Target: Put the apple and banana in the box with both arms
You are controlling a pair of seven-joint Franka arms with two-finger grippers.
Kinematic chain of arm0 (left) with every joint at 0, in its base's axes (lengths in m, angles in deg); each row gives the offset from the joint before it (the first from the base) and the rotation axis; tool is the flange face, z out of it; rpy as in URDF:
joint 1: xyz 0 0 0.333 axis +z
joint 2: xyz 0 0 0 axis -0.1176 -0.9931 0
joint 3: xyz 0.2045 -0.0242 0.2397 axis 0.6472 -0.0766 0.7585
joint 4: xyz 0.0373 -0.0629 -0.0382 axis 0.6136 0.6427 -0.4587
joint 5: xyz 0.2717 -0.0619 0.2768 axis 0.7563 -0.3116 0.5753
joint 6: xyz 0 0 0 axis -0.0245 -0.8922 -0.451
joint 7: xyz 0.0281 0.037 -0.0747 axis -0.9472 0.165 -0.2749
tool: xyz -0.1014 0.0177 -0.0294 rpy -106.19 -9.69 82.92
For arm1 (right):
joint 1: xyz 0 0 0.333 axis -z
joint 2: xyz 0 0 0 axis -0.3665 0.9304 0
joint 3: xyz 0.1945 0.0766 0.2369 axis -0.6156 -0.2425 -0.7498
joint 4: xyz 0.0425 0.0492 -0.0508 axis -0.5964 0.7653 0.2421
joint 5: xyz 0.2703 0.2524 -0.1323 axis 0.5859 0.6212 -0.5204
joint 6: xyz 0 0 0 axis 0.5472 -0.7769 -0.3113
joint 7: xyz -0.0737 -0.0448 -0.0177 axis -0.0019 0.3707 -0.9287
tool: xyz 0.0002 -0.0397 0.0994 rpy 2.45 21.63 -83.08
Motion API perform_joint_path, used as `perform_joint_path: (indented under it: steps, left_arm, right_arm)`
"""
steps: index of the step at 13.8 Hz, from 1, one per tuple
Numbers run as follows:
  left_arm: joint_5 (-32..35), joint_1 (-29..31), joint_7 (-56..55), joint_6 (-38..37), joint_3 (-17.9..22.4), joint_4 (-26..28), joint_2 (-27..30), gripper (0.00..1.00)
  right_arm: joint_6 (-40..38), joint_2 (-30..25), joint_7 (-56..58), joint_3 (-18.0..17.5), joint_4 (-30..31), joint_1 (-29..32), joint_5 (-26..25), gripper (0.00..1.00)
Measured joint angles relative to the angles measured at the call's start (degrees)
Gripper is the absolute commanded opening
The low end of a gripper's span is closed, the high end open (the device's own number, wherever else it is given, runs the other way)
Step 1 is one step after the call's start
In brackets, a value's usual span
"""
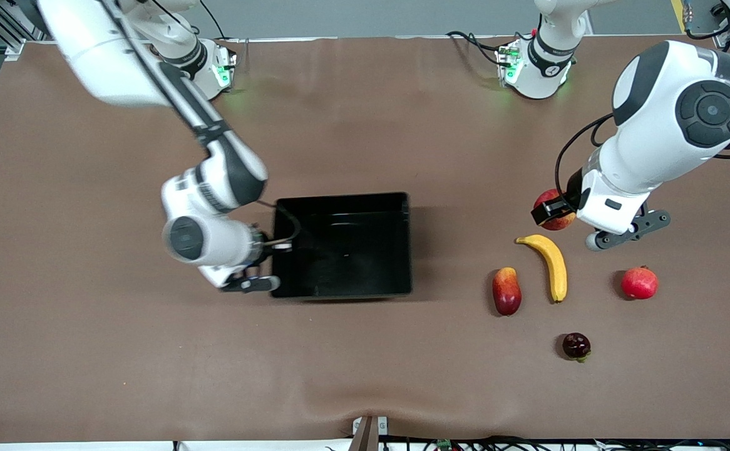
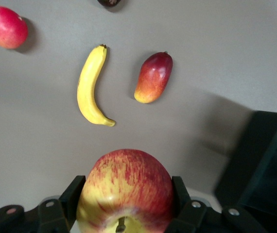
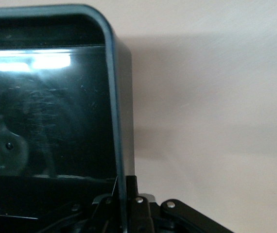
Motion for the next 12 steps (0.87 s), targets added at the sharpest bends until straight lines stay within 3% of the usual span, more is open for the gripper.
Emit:
perform_joint_path:
  steps: [4, 5, 6, 7, 12]
  left_arm:
    - [-1.06, -1.08, -2.45, 0.1, -0.08, 0.06, -1.12, 0.0]
    - [-1.06, -1.85, -3.68, 0.35, -0.09, 0.17, -1.83, 0.0]
    - [-1.06, -2.51, -4.79, 0.86, -0.09, 0.37, -2.68, 0.0]
    - [-1.06, -3.0, -5.81, 1.45, -0.1, 0.74, -3.66, 0.0]
    - [-1.05, -4.77, -12.29, 10.27, -0.15, 6.95, -7.08, 0.0]
  right_arm:
    - [3.54, 1.89, -10.04, 0.2, 0.12, -8.32, -0.1, 0.0]
    - [4.58, 2.4, -11.86, 0.36, 0.17, -9.73, -0.1, 0.34]
    - [5.58, 2.92, -13.34, 0.57, 0.19, -10.81, -0.11, 0.96]
    - [6.48, 3.39, -14.05, 0.66, 0.18, -11.51, -0.1, 1.0]
    - [7.11, 3.19, -14.53, 1.4, -0.58, -11.22, -0.08, 1.0]
